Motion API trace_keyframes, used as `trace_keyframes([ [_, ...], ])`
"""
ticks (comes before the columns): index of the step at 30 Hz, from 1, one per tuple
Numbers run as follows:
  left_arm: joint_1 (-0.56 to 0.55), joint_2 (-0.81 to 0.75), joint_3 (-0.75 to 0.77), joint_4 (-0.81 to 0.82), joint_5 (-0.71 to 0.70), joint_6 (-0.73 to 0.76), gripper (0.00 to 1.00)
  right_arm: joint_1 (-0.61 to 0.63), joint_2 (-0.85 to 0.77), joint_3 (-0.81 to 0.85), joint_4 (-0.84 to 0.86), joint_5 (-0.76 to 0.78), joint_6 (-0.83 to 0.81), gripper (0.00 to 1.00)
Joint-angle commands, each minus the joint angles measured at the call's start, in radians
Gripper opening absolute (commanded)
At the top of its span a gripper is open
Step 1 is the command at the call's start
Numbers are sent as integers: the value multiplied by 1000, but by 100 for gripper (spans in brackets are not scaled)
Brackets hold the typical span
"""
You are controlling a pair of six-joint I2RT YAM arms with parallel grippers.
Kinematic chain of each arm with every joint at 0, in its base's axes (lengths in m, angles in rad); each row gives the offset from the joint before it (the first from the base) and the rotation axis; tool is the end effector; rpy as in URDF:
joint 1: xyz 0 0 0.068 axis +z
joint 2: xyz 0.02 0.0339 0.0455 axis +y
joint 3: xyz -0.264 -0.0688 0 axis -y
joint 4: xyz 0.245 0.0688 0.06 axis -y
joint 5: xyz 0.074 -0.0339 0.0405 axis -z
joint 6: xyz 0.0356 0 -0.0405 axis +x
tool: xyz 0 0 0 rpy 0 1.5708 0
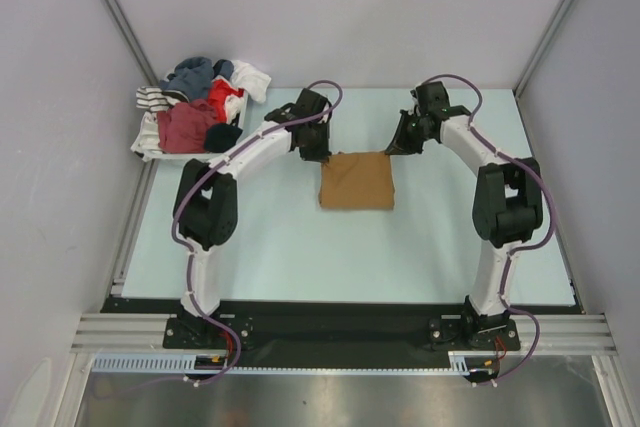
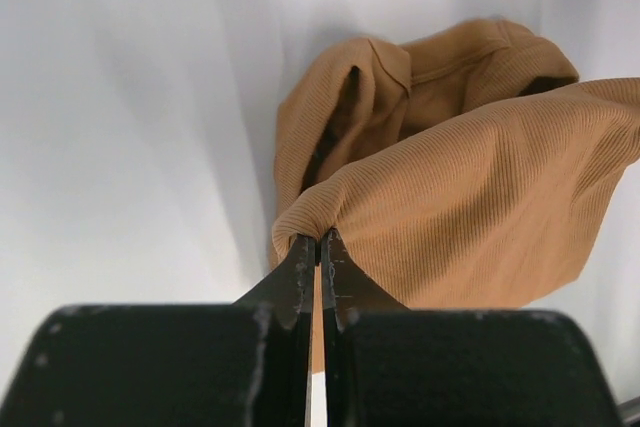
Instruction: Fold and stack the tank tops
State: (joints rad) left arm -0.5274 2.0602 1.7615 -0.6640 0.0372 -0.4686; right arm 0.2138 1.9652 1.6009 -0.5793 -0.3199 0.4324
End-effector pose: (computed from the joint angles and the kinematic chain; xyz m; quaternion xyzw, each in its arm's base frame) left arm 0.3955 -0.2319 0.2418 0.0336 0.9534 -0.1586 0.2545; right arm 0.4227 0.1032 0.2387 0.0536 0.9388 0.2404 0.2407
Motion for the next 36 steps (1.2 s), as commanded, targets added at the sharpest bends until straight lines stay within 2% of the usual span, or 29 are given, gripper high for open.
trace_keyframes([
  [1, 14, 17, 69, 6, -22, 18, 1, -10, 38, 63, 39, -31, 0, 0],
  [8, 24, 67, 111, 44, -7, 30, 0, -13, 103, 122, 52, -39, 6, 1],
  [24, 33, 153, 139, 129, -14, 18, 2, -33, 164, 105, 179, -42, 58, 3],
  [27, 38, 170, 138, 152, -23, 12, 2, -39, 184, 93, 226, -60, 77, 6],
  [28, 37, 175, 138, 159, -26, 8, 4, -40, 188, 93, 242, -68, 80, 12],
  [30, 38, 179, 130, 167, -34, 7, 9, -39, 195, 87, 262, -76, 83, 22],
  [32, 37, 169, 101, 191, -61, 10, 33, -40, 181, 50, 286, -65, 89, 27],
  [33, 37, 161, 89, 199, -81, 15, 54, -42, 154, 30, 318, -47, 97, 27],
  [34, 37, 149, 78, 213, -95, 19, 60, -40, 141, 10, 335, -39, 100, 35],
  [36, 37, 118, 58, 218, -138, 28, 64, -44, 117, -33, 369, -31, 98, 43],
])
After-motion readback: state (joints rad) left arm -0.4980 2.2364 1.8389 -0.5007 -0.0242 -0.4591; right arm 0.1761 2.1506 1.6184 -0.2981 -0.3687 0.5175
